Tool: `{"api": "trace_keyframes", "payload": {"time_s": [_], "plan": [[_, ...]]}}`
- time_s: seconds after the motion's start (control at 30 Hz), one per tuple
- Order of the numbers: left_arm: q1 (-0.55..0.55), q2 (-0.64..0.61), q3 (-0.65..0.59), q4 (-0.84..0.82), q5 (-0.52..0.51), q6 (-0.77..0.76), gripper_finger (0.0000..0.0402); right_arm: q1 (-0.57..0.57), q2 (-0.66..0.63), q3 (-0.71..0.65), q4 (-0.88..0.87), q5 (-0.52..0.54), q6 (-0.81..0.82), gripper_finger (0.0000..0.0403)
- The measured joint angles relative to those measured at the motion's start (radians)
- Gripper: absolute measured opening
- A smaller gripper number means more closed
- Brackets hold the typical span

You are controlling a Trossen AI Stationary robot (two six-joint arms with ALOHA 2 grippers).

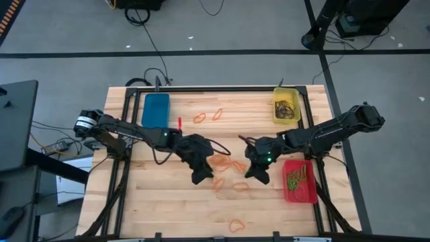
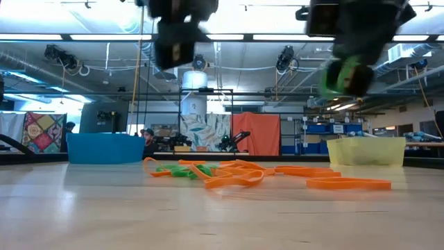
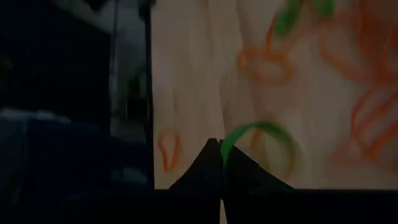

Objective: Sort rubber bands into baskets
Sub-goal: Put the green rubber band into the red bin

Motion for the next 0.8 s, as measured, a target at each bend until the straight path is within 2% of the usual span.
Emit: {"api": "trace_keyframes", "payload": {"time_s": [0.17, 0.33, 0.57, 0.73, 0.8], "plan": [[-0.004, 0.0, 0.0, -0.129, -0.103, 0.04, 0.0148, 0.06, -0.05, 0.0, -0.163, -0.027, 0.019, 0.0003], [-0.004, 0.0, 0.0, -0.129, -0.18, 0.106, 0.0147, 0.136, -0.161, 0.0, -0.32, -0.024, 0.108, 0.0003], [-0.004, 0.019, 0.0, -0.124, -0.356, 0.162, 0.0147, 0.286, -0.346, 0.0, -0.578, -0.016, 0.305, 0.0003], [-0.004, 0.06, 0.0, -0.128, -0.376, 0.171, 0.0147, 0.363, -0.418, 0.0, -0.734, 0.017, 0.414, 0.0013], [-0.004, 0.077, 0.0, -0.133, -0.372, 0.128, 0.0147, 0.377, -0.423, 0.0, -0.801, 0.035, 0.457, 0.0022]]}}
